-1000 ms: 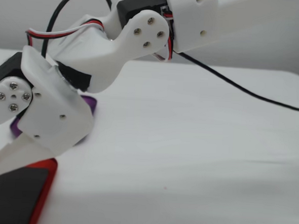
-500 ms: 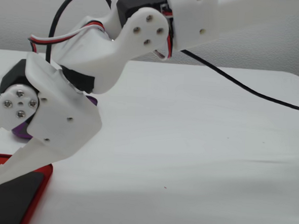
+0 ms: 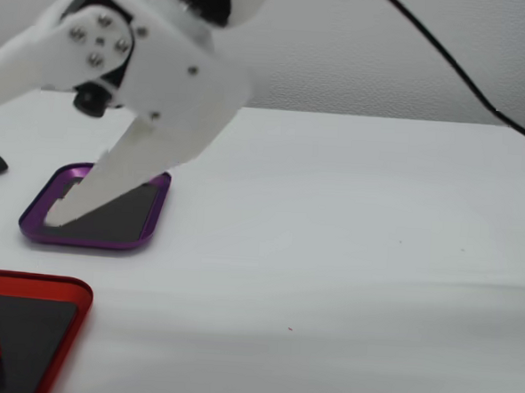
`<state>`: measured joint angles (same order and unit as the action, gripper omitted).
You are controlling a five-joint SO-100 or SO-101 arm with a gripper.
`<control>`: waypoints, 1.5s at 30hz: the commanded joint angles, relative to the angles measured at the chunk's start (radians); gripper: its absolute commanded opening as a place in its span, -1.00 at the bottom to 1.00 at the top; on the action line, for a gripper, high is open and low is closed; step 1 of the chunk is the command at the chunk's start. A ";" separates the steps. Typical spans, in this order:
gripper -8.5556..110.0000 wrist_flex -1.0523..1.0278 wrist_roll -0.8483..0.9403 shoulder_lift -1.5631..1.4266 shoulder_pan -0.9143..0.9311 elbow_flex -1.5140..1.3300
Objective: Grasp a red block and put it in the left red dish.
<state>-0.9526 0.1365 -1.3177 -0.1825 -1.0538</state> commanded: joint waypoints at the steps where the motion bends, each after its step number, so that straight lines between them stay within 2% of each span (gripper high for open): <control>1: -0.36 -0.124 -0.003 -0.172 -0.003 0.029; 8: -0.35 -0.397 -0.071 -0.463 0.002 -0.086; 13: -0.35 -0.454 -0.061 -0.747 0.003 -0.262; 21: -0.35 -0.425 -0.067 -1.262 0.017 -0.721; 29: -0.35 -0.130 -0.061 -1.735 0.253 -1.278; 33: -0.36 -0.064 -0.071 -1.921 0.301 -1.522; 39: -0.36 -0.072 -0.080 -2.131 0.296 -1.790; 45: -0.36 -0.120 -0.172 -2.138 0.296 -1.967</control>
<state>-1.0554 -0.0031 -3.3441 0.1074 -2.9775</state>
